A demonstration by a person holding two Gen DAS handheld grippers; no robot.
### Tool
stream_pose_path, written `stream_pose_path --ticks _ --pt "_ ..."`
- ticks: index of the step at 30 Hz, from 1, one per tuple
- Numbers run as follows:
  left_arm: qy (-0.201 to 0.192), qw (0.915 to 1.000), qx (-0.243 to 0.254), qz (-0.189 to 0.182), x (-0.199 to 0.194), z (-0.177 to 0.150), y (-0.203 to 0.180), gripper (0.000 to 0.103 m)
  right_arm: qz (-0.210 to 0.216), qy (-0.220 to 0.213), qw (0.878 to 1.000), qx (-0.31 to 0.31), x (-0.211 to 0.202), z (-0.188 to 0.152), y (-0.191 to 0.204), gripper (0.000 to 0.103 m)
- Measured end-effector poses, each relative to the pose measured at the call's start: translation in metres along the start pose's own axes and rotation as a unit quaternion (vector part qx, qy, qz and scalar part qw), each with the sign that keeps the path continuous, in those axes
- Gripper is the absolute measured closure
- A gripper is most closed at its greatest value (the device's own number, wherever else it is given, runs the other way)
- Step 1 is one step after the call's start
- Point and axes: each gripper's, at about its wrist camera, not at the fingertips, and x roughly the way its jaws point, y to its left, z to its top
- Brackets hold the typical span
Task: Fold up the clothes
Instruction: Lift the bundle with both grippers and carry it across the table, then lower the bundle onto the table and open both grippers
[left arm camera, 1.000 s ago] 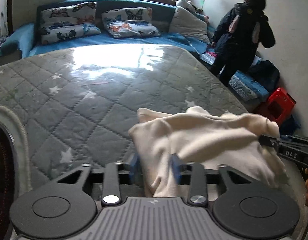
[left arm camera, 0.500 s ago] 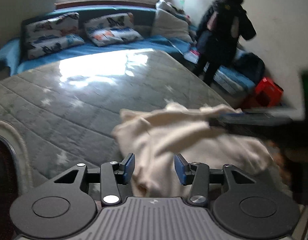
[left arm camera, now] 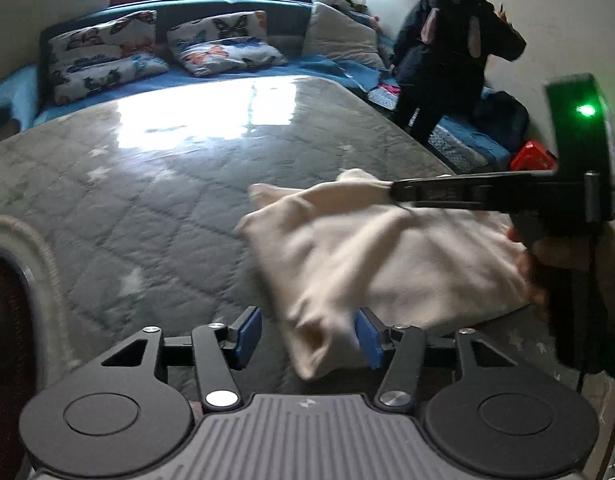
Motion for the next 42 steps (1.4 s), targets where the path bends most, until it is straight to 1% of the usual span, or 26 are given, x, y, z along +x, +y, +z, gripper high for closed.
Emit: stream_pose_path --ticks 2,4,6,9,12,14,16,19,20,23,24,27,33,36,38,42 --pt "-0.001 0.9999 -0.006 0.015 -0.009 -0.004 0.008 0.037 0.001 -0.003 1.0 -0.008 -0.011 0.0 0.005 0.052" --pt "-0.006 0.9994 -0.013 0.031 -0.021 -0.009 0.016 0.034 0.007 -0.008 1.0 -0.02 -0.021 -0.002 0.012 0.051" --pt "-0.009 0.9986 -0.016 0.049 -0.032 -0.015 0.024 0.029 0.008 -0.011 0.999 -0.032 -0.028 -0.005 0.02 0.045" --pt "-0.011 0.9973 -0.025 0.068 -0.05 -0.026 0.036 0.024 -0.008 -0.001 0.999 -0.038 -0.027 -0.011 0.034 0.045" --pt "-0.022 0.9956 -0.029 0.086 -0.068 -0.036 0.049 0.017 0.009 0.001 0.998 -0.06 -0.03 -0.022 0.052 0.045" --pt "-0.023 0.9946 -0.039 0.093 -0.076 -0.044 0.057 0.016 0.025 -0.004 0.997 -0.077 -0.037 -0.03 0.065 0.043" --pt "-0.023 0.9936 -0.051 0.098 -0.082 -0.053 0.066 0.016 0.048 0.001 0.996 -0.073 -0.046 -0.036 0.075 0.042" --pt "-0.026 0.9927 -0.063 0.1 -0.092 -0.065 0.077 0.015 0.053 -0.006 0.994 -0.094 -0.061 -0.044 0.088 0.041" --pt "-0.027 0.9922 -0.065 0.103 -0.095 -0.068 0.08 0.013 0.056 -0.008 0.994 -0.098 -0.066 -0.046 0.091 0.037" --pt "-0.029 0.99 -0.075 0.117 -0.101 -0.078 0.092 0.011 0.068 -0.011 0.993 -0.095 -0.079 -0.052 0.102 0.035" --pt "-0.028 0.9893 -0.08 0.119 -0.103 -0.082 0.096 0.011 0.076 -0.014 0.993 -0.091 -0.083 -0.055 0.106 0.033" --pt "-0.024 0.987 -0.094 0.128 -0.107 -0.093 0.108 0.01 0.107 -0.015 0.991 -0.085 -0.092 -0.066 0.124 0.031" --pt "-0.031 0.981 -0.101 0.163 -0.113 -0.112 0.125 0.003 0.143 -0.019 0.983 -0.11 -0.101 -0.085 0.163 0.024" --pt "-0.037 0.9775 -0.105 0.179 -0.116 -0.119 0.132 0.0 0.15 -0.02 0.981 -0.122 -0.102 -0.093 0.178 0.022" --pt "-0.041 0.9754 -0.105 0.189 -0.117 -0.124 0.135 0.0 0.153 -0.022 0.978 -0.138 -0.103 -0.1 0.19 0.02" --pt "-0.044 0.9712 -0.108 0.208 -0.117 -0.129 0.145 0.0 0.162 -0.022 0.973 -0.16 -0.102 -0.108 0.208 0.019"
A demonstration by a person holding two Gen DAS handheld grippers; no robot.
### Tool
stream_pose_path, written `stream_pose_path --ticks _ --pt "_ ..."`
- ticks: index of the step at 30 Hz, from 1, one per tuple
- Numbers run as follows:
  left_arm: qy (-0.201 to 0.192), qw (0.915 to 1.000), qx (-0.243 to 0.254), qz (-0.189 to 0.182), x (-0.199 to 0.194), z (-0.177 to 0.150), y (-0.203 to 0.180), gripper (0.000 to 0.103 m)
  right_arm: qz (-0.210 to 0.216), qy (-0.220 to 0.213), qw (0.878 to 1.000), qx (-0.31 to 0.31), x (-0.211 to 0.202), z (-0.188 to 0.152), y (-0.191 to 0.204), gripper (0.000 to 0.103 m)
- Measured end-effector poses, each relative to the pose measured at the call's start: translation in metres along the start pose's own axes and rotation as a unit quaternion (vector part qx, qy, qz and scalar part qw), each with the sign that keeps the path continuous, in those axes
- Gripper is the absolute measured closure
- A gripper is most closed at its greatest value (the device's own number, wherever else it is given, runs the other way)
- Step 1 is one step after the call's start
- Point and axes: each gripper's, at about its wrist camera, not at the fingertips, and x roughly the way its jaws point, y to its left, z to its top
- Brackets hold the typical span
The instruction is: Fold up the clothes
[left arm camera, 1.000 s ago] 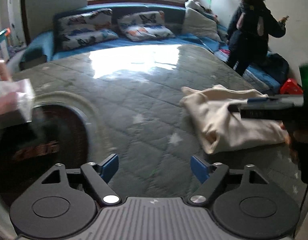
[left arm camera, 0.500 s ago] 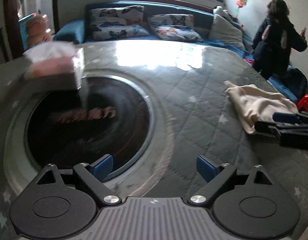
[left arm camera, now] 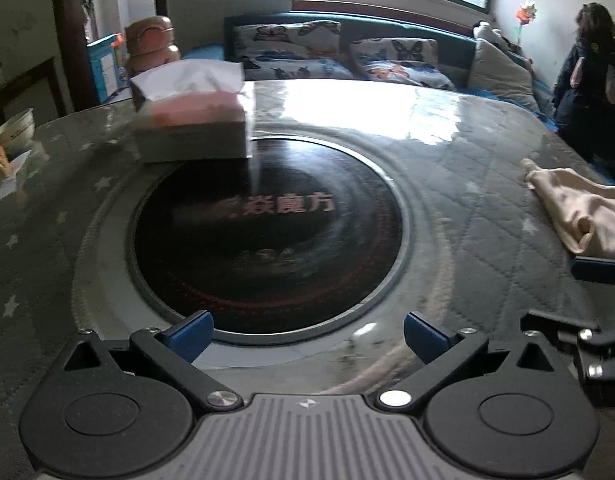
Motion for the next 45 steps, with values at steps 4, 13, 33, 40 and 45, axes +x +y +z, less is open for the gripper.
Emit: stream_pose_path --ticks 4,13,33,40,45 --pt "-0.01 0.9998 -0.005 0.018 0.002 0.0 0.013 0.0 0.005 -0.005 1.0 -0.002 0.008 0.0 0.01 0.016" --pt "-0.025 0.9982 -0.013 0.052 0.009 -0.002 0.033 0.0 0.01 -0.009 1.0 0.013 0.023 0.003 0.011 0.008" --pt "-0.036 0.999 -0.019 0.017 -0.013 -0.011 -0.007 0.0 -0.02 -0.034 0.998 0.042 0.004 0.0 -0.001 0.0" --pt "-0.032 0.9994 -0.001 -0.011 -0.021 -0.016 -0.042 0.0 -0.062 -0.032 0.996 0.057 -0.027 -0.016 -0.018 0.0" --pt "-0.033 0.9991 0.01 -0.026 -0.025 -0.016 -0.064 0.0 -0.081 -0.025 0.993 0.088 -0.045 -0.028 -0.033 0.0"
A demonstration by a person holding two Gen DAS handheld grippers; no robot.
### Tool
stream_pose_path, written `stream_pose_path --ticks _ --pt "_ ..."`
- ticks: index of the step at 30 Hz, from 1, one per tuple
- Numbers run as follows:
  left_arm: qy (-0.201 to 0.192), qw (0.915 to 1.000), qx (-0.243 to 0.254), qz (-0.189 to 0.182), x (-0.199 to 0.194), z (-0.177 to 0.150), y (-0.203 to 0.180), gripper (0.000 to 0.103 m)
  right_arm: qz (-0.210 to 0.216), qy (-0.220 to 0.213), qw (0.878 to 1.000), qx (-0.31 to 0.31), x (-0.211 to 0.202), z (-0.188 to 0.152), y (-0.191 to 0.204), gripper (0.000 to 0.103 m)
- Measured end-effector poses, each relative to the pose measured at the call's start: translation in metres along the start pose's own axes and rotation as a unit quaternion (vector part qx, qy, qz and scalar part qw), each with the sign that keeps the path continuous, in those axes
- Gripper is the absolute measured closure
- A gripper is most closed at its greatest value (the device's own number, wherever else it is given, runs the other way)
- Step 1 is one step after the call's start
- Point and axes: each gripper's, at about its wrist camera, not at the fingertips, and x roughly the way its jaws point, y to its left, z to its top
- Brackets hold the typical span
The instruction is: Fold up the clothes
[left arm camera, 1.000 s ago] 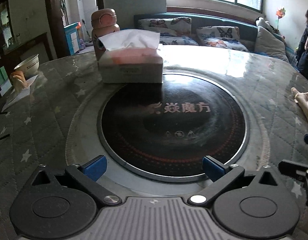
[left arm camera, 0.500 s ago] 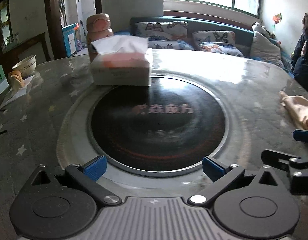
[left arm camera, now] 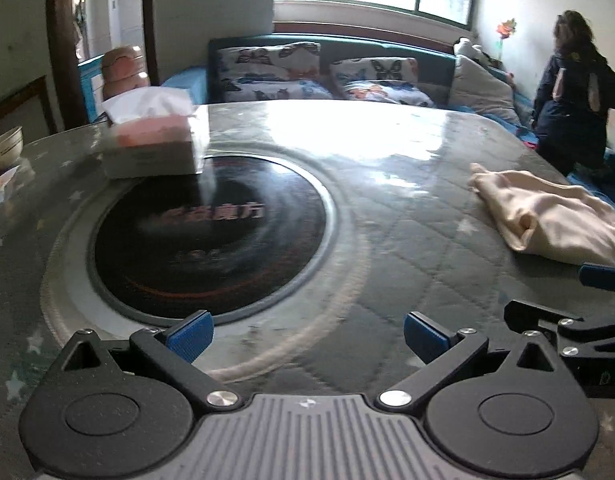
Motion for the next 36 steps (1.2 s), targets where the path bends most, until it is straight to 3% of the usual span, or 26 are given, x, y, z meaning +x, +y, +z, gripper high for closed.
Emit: stream_pose_path --ticks 19,36 --pt "-0.002 0.9965 0.074 -0.039 -0.011 -0.008 -0.084 0.0 -0.075 0.005 0.995 0.07 -0.039 -0.036 -0.071 0.0" --pt "0.002 0.9944 0.097 -0.041 -0.017 -0.024 -0.102 0.0 -0.085 0.006 0.992 0.088 -0.056 -0.052 -0.081 0.0"
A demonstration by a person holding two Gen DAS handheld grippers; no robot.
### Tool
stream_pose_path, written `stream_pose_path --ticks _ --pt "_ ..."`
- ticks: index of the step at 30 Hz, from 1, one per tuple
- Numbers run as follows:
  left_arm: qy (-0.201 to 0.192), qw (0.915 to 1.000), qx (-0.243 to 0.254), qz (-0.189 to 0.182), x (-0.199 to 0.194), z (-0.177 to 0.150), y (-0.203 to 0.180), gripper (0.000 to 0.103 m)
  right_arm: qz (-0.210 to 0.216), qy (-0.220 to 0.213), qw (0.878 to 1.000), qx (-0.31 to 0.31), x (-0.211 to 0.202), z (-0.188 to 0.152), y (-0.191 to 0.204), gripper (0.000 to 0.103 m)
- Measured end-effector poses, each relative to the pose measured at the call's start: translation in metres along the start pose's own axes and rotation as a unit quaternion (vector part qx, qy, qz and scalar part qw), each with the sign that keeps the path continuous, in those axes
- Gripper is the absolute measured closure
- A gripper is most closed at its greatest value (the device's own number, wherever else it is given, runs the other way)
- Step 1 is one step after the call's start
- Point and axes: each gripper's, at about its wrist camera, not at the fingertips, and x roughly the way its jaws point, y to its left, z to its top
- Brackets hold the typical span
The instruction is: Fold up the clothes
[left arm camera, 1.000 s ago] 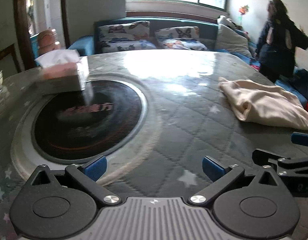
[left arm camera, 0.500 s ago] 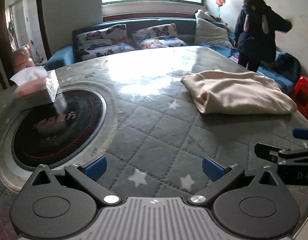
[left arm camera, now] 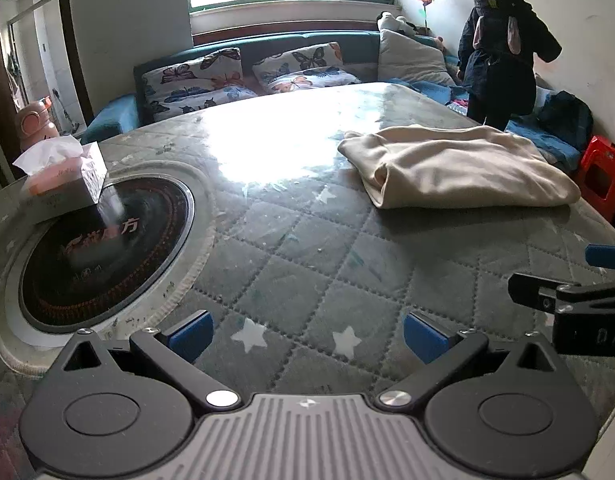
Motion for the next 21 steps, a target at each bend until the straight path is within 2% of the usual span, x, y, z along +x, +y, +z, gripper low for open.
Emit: stream_pose_path --ticks 21 --pt "0.005 0.9999 0.013 0.001 -0.0018 -0.0098 -0.0041 0.0 0.001 0.009 1.0 -0.003 0.0 -0.0079 0.0045 0.0"
